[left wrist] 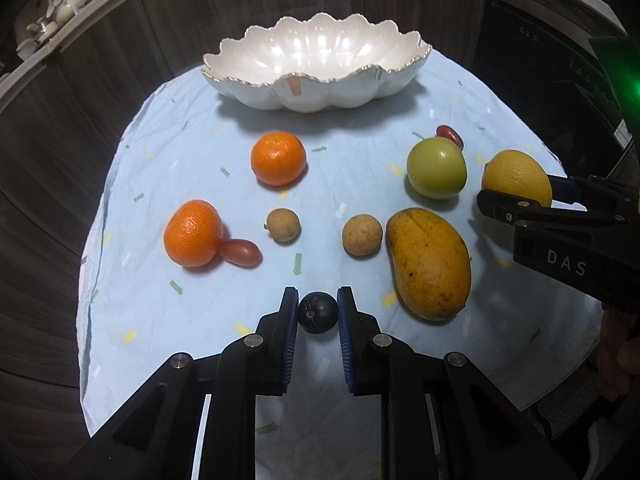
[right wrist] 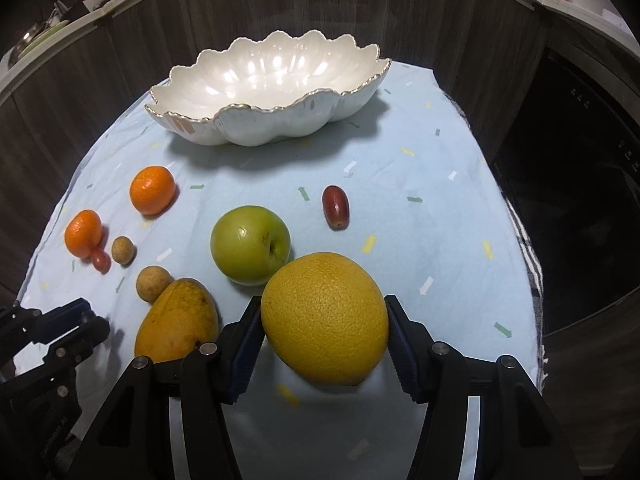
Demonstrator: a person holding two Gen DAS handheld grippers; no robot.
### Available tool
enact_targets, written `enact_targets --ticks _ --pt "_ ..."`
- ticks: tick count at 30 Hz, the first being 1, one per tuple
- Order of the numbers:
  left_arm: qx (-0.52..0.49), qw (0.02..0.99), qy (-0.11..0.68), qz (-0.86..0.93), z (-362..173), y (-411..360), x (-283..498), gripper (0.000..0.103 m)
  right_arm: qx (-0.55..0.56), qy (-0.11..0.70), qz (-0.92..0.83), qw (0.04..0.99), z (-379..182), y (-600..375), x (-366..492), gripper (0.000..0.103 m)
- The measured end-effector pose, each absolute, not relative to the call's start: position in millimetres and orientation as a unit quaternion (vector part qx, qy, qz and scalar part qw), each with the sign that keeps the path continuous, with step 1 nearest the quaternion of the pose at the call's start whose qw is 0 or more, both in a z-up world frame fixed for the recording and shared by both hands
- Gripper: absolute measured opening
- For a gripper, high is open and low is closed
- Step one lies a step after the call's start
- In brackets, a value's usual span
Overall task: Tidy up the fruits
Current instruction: 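Close the left tool on the blueberry while the right tool grasps the grapefruit, then carry the blueberry and grapefruit over the white bowl with both tools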
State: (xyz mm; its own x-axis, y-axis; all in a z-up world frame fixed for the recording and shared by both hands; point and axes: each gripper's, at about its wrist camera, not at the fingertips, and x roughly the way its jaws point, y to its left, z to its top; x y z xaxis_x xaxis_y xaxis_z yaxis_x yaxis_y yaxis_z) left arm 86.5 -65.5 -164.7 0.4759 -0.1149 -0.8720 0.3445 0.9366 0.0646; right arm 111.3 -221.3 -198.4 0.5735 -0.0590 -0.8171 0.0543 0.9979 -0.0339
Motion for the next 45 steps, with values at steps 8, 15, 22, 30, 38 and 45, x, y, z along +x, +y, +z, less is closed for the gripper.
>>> enact_targets --ticks 8,15,22,30,38,45 --pt "0.109 0.864 0.476 -0.126 -150 -60 87 0.020 -0.006 0.447 -0.033 0.894 -180 -217 105 0.058" --pt "0.105 0.872 0.465 -0.115 -139 -54 92 0.020 -0.006 0.439 -0.030 0.898 -166 -214 104 0.058" --pt "0.104 0.876 0.458 -0.110 -130 -52 101 0.020 -0.005 0.431 -0.025 0.902 -152 -209 107 0.058" --pt "0.094 0.886 0.441 -0.109 -107 -52 120 0.020 -0.002 0.409 -0.027 0.912 -129 -212 121 0.058" --pt "0.084 0.898 0.417 -0.112 -83 -57 151 0.020 0.008 0.387 -0.038 0.921 -107 -222 143 0.058" --pt "0.080 0.904 0.404 -0.112 -68 -61 180 0.020 0.015 0.365 -0.045 0.930 -90 -230 166 0.058"
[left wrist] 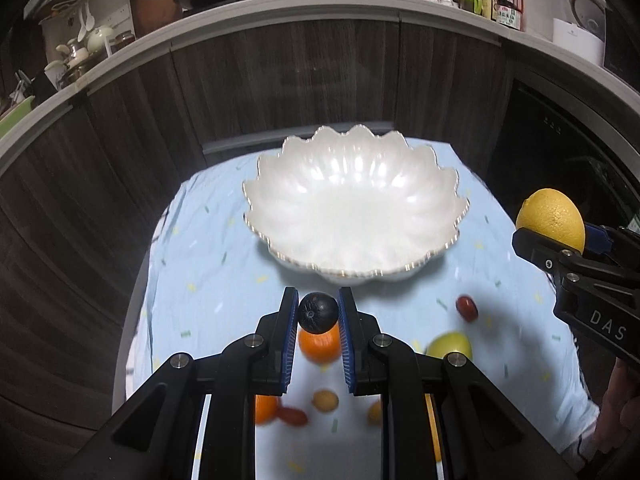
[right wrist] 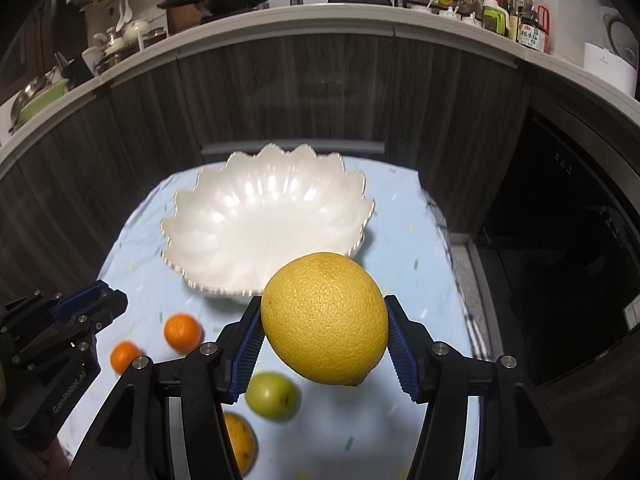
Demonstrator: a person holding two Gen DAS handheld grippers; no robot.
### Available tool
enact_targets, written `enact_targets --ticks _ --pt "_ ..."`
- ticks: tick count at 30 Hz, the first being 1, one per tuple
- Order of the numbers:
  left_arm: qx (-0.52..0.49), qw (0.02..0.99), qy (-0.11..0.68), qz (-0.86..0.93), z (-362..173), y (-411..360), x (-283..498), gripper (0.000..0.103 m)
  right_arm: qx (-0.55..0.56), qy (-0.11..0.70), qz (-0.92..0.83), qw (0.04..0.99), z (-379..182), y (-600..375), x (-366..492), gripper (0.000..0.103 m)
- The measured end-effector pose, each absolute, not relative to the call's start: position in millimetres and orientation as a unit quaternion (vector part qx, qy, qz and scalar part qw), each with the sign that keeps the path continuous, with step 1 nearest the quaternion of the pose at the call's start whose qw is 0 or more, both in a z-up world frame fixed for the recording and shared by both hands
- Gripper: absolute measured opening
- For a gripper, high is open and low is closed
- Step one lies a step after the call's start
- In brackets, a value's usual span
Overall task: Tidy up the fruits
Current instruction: 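Carry the blueberry and grapefruit over the white bowl with both tools, then open both tools to drop the blueberry and grapefruit into the bowl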
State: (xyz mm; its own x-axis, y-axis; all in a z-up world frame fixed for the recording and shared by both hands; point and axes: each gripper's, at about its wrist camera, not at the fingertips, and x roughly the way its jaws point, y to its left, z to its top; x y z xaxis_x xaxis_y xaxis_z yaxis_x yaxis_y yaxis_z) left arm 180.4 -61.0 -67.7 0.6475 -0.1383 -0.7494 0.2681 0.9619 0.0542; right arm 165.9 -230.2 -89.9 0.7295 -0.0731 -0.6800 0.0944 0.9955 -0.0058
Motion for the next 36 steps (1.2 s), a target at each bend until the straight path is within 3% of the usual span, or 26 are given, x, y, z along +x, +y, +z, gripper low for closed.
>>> enact_targets --ticks 21,36 --pt "0.071 0.909 0.399 -0.098 -75 -65 273 0.020 0.025 0.353 -0.073 0.933 -92 -243 254 0.058" --pt "0.070 0.900 0.420 -0.097 -103 -71 322 0.021 0.048 0.391 -0.083 0.915 -123 -253 293 0.058"
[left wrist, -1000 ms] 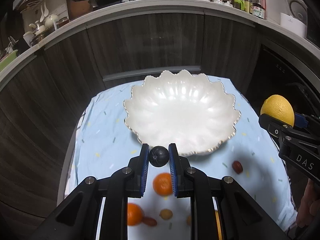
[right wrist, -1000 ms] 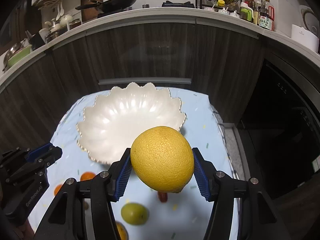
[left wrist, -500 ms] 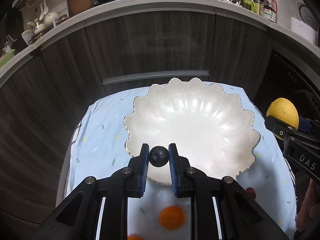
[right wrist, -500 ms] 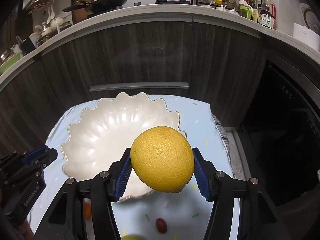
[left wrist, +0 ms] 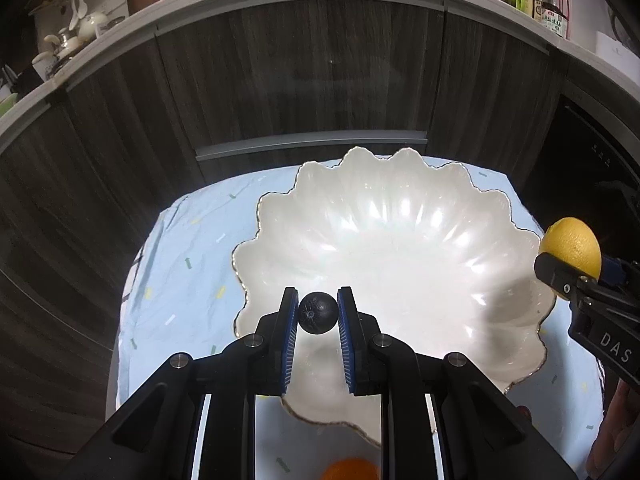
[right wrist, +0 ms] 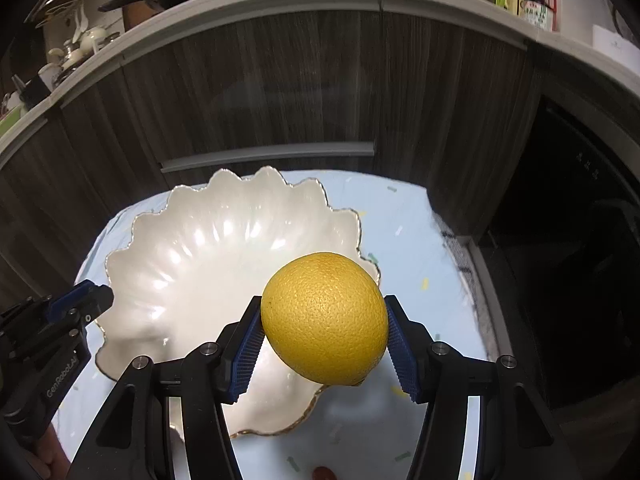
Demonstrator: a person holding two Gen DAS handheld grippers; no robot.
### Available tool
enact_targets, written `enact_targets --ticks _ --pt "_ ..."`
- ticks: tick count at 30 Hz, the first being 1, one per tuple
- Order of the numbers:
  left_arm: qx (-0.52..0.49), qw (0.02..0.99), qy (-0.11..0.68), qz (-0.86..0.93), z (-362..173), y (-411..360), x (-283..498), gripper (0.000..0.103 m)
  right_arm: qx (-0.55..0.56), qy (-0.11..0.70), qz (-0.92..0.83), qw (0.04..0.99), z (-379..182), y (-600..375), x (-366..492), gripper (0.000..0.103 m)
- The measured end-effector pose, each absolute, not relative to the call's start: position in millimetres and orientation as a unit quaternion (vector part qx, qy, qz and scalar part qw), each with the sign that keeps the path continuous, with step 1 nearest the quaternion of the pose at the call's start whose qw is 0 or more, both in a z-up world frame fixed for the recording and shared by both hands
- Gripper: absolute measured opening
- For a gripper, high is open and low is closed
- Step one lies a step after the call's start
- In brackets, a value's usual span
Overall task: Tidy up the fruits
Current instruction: 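Open both tools to drop the blueberry and grapefruit into the bowl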
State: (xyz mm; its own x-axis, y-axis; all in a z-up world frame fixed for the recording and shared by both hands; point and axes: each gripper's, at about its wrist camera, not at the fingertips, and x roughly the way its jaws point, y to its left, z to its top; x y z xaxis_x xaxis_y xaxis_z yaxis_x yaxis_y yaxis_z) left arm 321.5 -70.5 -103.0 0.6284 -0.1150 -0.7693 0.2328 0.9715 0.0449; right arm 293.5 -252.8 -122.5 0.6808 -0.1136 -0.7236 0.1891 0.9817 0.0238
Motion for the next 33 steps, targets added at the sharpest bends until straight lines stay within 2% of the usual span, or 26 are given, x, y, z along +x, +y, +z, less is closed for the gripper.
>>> enact_targets --ticks 10,12,14,15,18,20,23,28,33 --pt "0.063 0.887 0.447 -0.098 -119 -70 330 0.021 0.049 0.416 -0.081 0.905 -139 -254 306 0.059" --pt "0.062 0.885 0.451 -0.096 -121 -70 331 0.029 0.051 0.420 -0.078 0.902 -141 -254 307 0.059" --pt "0.064 0.887 0.448 -0.093 -120 -69 329 0.045 0.049 0.422 -0.079 0.902 -142 -253 307 0.060" --pt "0.065 0.888 0.446 -0.091 -119 -69 328 0.047 0.048 0.419 -0.079 0.903 -141 -253 306 0.062" --pt "0.064 0.887 0.448 -0.088 -119 -67 327 0.049 0.032 0.398 -0.090 0.912 -133 -249 302 0.076" --pt "0.062 0.887 0.449 -0.083 -118 -64 326 0.054 0.022 0.390 -0.095 0.915 -128 -245 301 0.079" --pt "0.061 0.890 0.445 -0.077 -115 -60 324 0.062 0.012 0.384 -0.097 0.918 -123 -241 299 0.080" --pt "0.065 0.894 0.437 -0.069 -107 -56 318 0.067 0.009 0.378 -0.097 0.921 -117 -236 293 0.081" --pt "0.066 0.896 0.433 -0.068 -100 -52 311 0.067 0.008 0.372 -0.101 0.923 -112 -234 283 0.081"
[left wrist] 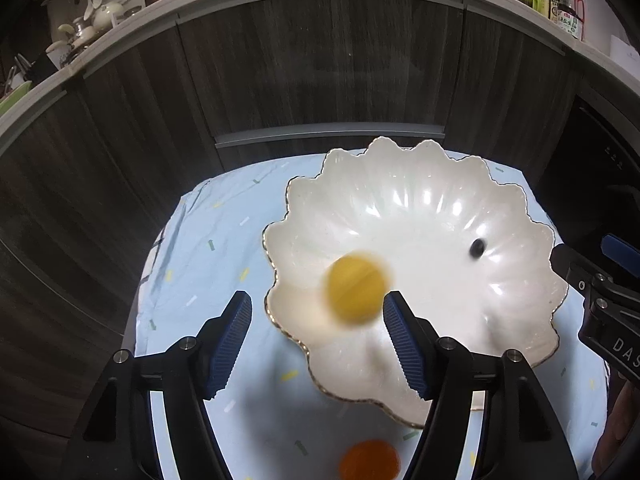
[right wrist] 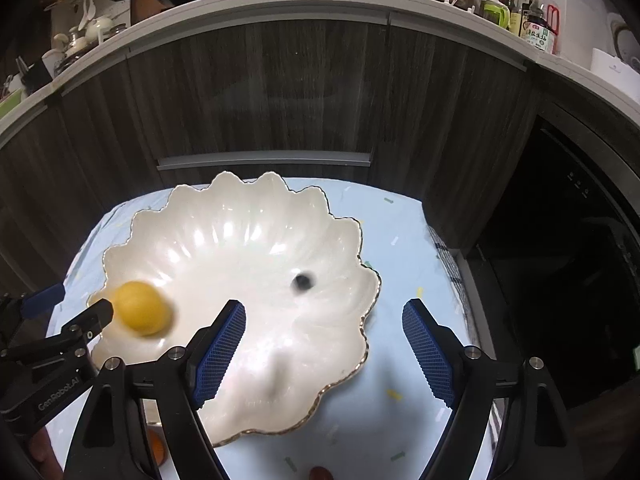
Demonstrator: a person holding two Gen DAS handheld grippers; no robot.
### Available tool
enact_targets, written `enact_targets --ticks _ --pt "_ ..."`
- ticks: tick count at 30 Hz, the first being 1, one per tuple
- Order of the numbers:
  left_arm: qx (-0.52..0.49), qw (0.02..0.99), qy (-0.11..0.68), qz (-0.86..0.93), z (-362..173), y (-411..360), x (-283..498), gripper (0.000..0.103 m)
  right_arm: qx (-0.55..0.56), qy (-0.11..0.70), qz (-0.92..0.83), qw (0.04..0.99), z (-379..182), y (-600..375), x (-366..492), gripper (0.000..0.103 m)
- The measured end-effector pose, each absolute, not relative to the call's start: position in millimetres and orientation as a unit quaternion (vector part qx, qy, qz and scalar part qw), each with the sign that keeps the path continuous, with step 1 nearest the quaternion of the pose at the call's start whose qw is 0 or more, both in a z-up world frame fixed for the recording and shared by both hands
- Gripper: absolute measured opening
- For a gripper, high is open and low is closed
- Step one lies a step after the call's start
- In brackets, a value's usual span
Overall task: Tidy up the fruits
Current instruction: 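Open both tools to drop the blueberry and grapefruit into the bowl, then withdraw both tools from the bowl toward the remaining fruits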
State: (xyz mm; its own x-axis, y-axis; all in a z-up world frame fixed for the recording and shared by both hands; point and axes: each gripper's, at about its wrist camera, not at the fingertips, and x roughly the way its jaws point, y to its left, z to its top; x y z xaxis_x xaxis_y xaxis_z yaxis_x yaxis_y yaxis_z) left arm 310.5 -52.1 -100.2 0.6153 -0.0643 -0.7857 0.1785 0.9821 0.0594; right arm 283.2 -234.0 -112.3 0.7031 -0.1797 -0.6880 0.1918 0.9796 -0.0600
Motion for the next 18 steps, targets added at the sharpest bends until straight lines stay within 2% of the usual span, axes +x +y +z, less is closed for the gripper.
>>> enact_targets --ticks 18 --pt "0.061 0.899 0.428 -0.070 -84 -44 287 0.067 0.014 0.364 -0.103 0.926 -105 -229 263 0.082"
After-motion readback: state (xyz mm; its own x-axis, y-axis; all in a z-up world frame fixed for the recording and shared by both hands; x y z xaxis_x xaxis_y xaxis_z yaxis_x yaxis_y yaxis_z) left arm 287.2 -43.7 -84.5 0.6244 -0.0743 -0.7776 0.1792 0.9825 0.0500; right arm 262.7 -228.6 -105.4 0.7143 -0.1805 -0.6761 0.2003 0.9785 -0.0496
